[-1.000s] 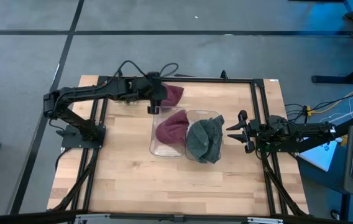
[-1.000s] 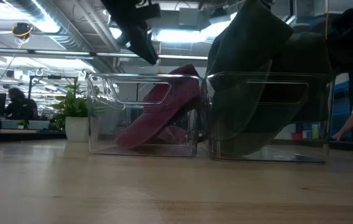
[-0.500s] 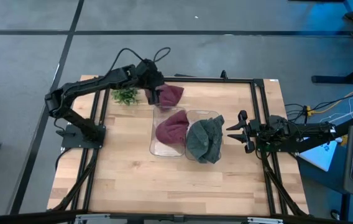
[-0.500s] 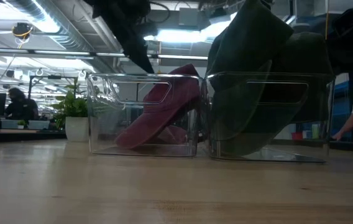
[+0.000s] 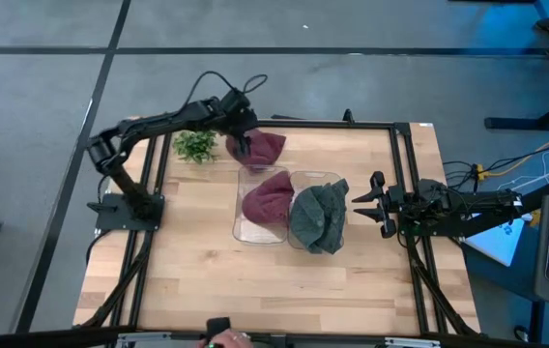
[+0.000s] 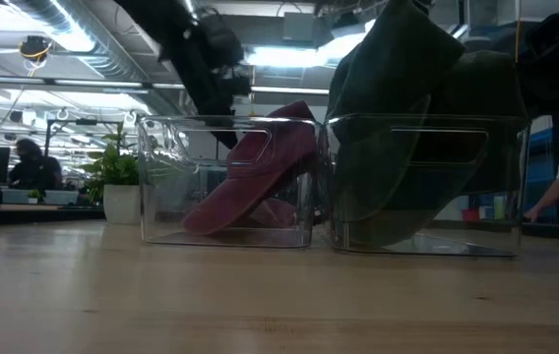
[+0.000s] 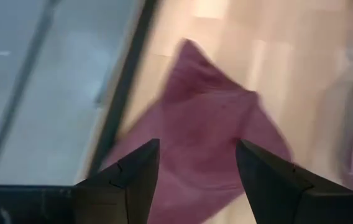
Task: Pick & Place hat
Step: Put the red cap into the left transparent bin
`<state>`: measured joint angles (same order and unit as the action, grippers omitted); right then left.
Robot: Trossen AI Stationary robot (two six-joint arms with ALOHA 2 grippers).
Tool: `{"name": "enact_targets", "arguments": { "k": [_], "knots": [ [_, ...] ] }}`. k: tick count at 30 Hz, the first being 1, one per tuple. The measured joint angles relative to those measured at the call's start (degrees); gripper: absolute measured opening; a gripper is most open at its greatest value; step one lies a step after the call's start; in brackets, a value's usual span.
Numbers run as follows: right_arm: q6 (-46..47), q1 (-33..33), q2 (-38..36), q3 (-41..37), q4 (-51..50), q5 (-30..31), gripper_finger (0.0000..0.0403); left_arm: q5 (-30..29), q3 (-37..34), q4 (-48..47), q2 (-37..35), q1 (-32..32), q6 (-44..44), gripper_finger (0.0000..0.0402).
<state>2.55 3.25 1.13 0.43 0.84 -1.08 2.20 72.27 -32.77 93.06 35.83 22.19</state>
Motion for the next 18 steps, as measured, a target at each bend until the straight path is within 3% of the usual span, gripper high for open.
{"name": "enact_targets", "arguments": {
  "k": [4, 18],
  "knots": [
    [0.0, 0.0, 0.0, 0.0, 0.0, 0.0, 0.0131, 4.6, 0.0, 0.8, 4.0, -0.5, 2.5, 0.0207],
    [0.0, 0.0, 0.0, 0.0, 0.0, 0.0, 0.0131, 6.8, 0.0, 1.7, 9.8, 0.3, 4.0, 0.0207]
  ]
}}
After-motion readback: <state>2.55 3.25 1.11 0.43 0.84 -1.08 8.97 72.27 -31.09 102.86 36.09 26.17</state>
